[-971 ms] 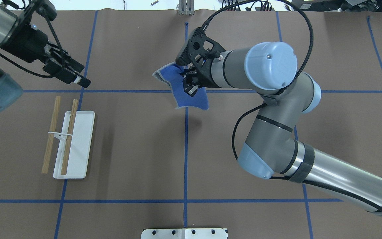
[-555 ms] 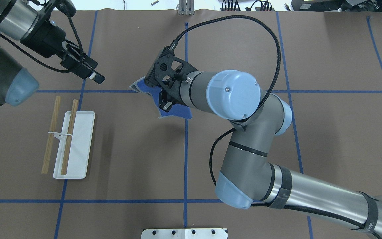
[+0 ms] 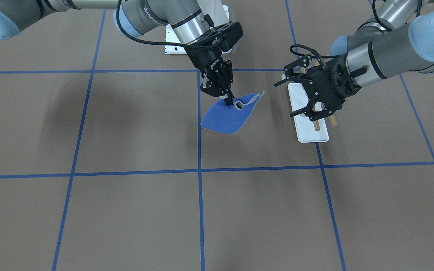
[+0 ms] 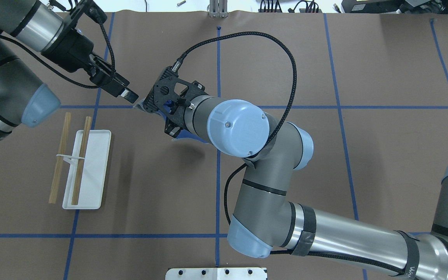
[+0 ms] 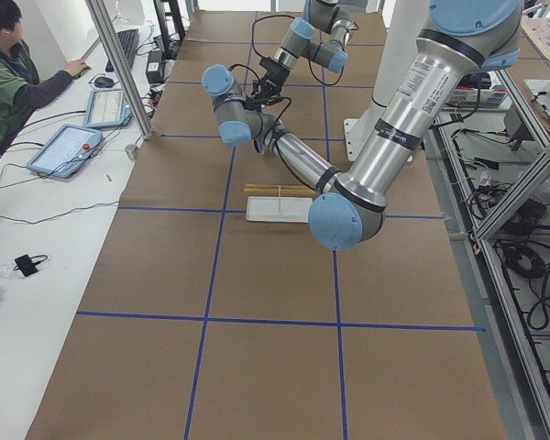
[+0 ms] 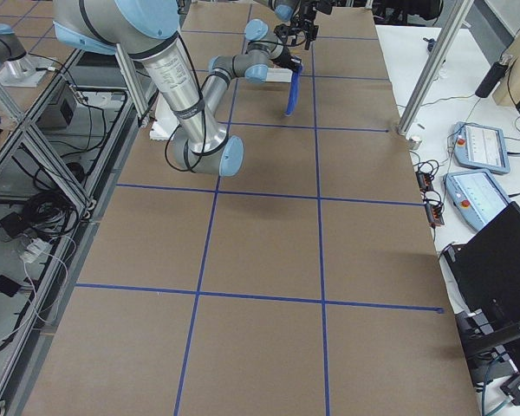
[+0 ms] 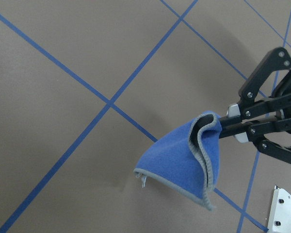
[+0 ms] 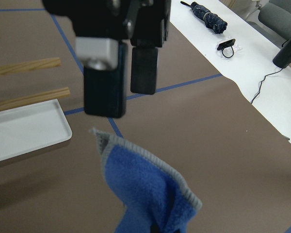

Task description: Hang towel on rack

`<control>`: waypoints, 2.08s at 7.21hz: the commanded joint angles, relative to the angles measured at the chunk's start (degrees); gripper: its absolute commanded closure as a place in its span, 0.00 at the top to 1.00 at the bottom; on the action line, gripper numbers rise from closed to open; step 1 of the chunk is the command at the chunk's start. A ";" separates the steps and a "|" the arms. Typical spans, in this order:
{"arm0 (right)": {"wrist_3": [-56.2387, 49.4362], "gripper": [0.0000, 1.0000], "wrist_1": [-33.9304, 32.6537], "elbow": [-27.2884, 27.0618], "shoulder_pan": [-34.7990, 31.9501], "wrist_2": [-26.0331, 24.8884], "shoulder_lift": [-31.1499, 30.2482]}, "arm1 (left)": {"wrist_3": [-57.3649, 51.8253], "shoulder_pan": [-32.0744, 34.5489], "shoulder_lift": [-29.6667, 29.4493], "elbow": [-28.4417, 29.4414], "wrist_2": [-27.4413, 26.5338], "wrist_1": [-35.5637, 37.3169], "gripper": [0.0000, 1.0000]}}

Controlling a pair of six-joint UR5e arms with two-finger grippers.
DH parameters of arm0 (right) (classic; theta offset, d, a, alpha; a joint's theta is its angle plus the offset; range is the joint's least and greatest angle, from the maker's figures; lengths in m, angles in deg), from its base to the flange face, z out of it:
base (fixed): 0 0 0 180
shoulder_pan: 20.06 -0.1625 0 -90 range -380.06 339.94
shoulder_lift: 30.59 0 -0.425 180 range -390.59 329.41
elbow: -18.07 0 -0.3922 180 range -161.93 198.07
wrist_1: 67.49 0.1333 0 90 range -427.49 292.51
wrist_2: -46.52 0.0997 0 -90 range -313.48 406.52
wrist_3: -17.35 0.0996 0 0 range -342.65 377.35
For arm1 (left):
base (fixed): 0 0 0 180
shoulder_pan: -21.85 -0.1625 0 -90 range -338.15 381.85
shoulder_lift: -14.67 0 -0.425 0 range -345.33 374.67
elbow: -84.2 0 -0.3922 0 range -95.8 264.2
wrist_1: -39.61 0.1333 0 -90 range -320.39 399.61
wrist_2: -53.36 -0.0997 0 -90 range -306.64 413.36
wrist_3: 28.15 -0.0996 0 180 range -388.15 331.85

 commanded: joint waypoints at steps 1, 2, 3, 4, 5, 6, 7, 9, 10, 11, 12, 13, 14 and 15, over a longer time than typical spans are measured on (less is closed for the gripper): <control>0.97 0.00 0.06 0.40 0.16 -0.31 1.02 | 0.43 -0.93 -0.23 0.61 0.04 -0.14 0.76; 1.15 0.00 0.15 0.31 0.16 -0.31 1.02 | 0.43 -0.93 -0.14 0.70 0.04 -0.14 0.74; 1.15 0.00 0.24 0.31 0.16 -0.31 1.11 | 0.52 -0.93 -0.23 0.96 0.04 -0.14 0.68; 1.15 0.00 0.32 0.31 0.16 -0.31 1.20 | 0.52 -1.28 -0.14 1.14 0.04 -0.14 0.59; 1.15 0.00 0.32 0.39 0.16 -0.31 1.29 | 0.52 -1.63 -0.14 1.14 0.04 -0.14 0.55; 1.15 0.00 0.41 0.40 0.16 -0.31 1.20 | 0.52 -1.72 -0.14 1.06 0.04 -0.14 0.50; 1.15 0.00 0.41 0.40 0.16 -0.31 1.20 | 1.47 -2.07 -0.14 1.05 0.04 -0.14 0.35; 1.86 0.00 0.50 0.40 0.16 -1.09 1.20 | 4.29 -2.51 -0.14 0.70 0.12 -0.23 0.01; 1.86 0.00 0.76 0.40 0.08 -1.10 1.11 | 4.64 -2.51 0.03 0.70 0.04 -0.31 0.00; 1.86 0.00 0.76 0.31 0.08 -1.10 1.02 | 4.74 -2.51 0.21 0.70 0.04 -0.31 0.00; 2.20 0.00 1.02 0.13 -0.01 -1.45 0.76 | 4.74 -2.43 0.30 0.70 0.04 -0.31 0.00; 6.65 0.49 1.11 -0.65 -0.01 -1.36 0.50 | 4.82 -2.43 0.38 0.70 0.04 -0.31 0.00; 16.17 0.99 1.03 -3.10 0.08 -1.19 -0.20 | 5.69 -2.25 0.38 0.62 0.04 -0.31 0.00; 22.80 1.00 0.77 -6.34 0.08 -0.92 -2.47 | 9.97 -1.55 0.21 0.35 0.04 -0.40 0.00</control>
